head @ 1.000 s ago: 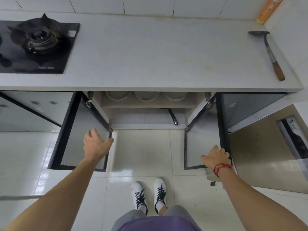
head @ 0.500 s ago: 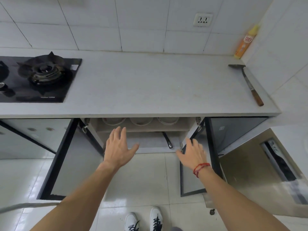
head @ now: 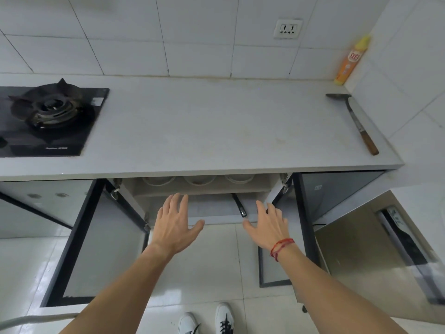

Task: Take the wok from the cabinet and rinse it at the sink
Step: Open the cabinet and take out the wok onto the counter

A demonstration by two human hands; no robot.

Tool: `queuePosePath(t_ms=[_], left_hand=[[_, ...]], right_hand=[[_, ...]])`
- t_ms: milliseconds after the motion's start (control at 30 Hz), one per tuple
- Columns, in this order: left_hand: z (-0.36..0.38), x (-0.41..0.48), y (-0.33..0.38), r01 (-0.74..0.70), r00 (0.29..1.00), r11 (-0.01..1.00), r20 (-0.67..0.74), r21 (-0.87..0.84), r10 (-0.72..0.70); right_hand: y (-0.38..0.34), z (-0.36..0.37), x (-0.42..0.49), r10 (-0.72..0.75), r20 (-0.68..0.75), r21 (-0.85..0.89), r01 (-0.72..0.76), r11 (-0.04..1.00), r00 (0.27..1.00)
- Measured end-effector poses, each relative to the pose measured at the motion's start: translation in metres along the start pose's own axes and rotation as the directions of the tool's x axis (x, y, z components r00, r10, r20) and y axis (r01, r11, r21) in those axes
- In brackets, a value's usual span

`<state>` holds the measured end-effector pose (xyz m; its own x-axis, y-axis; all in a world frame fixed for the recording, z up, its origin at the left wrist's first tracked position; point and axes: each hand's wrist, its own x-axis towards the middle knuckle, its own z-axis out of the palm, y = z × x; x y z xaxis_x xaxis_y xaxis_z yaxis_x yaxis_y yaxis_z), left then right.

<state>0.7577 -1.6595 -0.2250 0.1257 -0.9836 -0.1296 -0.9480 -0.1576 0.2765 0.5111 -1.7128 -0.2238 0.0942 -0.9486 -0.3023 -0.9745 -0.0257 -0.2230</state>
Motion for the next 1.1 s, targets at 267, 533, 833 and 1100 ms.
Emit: queuePosePath(t_ms=[267, 533, 833, 1100], left_hand=[[0.05, 0.02, -0.007, 0.005, 0.993, 1.0, 0.114, 0.025, -0.008], [0.152, 0.061, -0.024, 0.044, 0.978, 0.999, 0.206, 0.0, -0.043], [0.343, 0.13, -0.081, 0.01, 0.964, 1.0, 0.265, 0.023, -0.016], [0.481, 0.217, -0.118, -0.027, 0.975, 1.0, 0.22, -0.009, 0.028]], right_hand=[[0.011, 0.034, 0.03, 0.032, 0.089, -0.02, -0.031, 0.999, 0.996], [0.032, 0.131, 0.097, 0.083, 0.207, -0.009, -0.083, 0.997, 0.975], [0.068, 0.3, 0.196, 0.156, 0.253, -0.008, -0.159, 0.987, 0.955], [0.092, 0.415, 0.306, 0.159, 0.168, -0.005, -0.16, 0.987, 0.973]])
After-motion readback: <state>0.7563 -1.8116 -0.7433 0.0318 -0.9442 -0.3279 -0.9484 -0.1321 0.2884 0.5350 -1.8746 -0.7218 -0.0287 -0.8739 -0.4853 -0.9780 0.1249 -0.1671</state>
